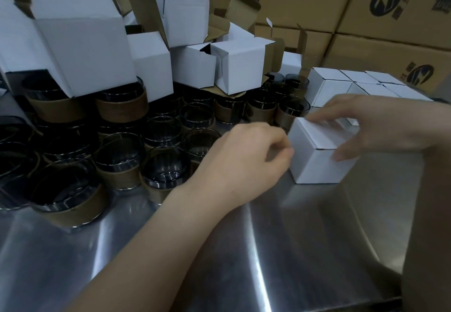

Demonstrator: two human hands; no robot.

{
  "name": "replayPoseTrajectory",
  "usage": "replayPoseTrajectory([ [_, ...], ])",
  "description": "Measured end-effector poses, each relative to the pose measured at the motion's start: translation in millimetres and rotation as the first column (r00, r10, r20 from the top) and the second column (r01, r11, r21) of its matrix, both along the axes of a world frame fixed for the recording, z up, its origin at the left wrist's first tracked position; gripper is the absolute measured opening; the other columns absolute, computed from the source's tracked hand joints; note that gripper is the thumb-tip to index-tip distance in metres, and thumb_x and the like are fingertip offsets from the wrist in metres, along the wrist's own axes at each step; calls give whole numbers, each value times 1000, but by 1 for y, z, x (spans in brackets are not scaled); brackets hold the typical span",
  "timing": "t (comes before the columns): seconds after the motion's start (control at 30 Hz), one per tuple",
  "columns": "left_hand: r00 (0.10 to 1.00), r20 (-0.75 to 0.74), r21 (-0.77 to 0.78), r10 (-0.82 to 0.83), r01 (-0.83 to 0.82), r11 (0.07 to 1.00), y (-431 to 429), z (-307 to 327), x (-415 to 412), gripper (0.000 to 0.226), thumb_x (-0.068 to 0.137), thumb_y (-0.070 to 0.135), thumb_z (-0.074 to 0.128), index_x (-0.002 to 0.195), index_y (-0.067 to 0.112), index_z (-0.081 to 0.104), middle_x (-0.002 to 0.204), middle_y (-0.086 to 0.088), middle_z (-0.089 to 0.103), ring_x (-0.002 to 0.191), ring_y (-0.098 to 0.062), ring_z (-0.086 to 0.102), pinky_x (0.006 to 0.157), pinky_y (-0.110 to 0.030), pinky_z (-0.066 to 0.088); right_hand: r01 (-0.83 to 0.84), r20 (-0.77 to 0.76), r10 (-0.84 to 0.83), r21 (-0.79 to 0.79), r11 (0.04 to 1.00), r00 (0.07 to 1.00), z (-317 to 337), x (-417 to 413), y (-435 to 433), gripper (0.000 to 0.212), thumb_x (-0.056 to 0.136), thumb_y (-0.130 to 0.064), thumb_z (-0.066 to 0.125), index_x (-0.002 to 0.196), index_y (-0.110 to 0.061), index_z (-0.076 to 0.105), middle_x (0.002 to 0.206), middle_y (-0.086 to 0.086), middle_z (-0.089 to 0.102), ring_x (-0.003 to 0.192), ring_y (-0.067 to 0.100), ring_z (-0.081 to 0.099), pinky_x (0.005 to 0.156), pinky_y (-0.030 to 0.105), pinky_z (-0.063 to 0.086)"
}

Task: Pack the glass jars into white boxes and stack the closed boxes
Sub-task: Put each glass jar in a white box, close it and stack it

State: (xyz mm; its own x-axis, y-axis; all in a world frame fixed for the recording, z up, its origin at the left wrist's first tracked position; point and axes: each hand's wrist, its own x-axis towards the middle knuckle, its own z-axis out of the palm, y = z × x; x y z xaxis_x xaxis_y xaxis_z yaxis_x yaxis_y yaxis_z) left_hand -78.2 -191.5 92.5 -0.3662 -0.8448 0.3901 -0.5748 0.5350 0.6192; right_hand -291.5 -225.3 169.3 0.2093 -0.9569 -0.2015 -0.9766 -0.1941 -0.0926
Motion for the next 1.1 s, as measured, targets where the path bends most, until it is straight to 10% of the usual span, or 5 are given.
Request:
replayPoseTrajectory([
  [0.47,971,213,158,-111,78,984,1,-11,-6,19,93,40,55,94,27,69,86,9,66,84,-12,61,76,-36,54,350,80,-341,-236,907,937,-18,-51,-55,62,78,4,69,132,-25,61,131,12,59,119,33,52,91,37,43],
  [1.1,969,199,188,-150,113,976,-4,-18,-7,19,94,37,54,92,25,68,87,6,67,85,-18,62,76,-39,54,273,-91,-374,-529,804,923,-40,-65,-112,47,86,2,57,125,-23,67,119,15,63,112,38,52,97,43,29],
])
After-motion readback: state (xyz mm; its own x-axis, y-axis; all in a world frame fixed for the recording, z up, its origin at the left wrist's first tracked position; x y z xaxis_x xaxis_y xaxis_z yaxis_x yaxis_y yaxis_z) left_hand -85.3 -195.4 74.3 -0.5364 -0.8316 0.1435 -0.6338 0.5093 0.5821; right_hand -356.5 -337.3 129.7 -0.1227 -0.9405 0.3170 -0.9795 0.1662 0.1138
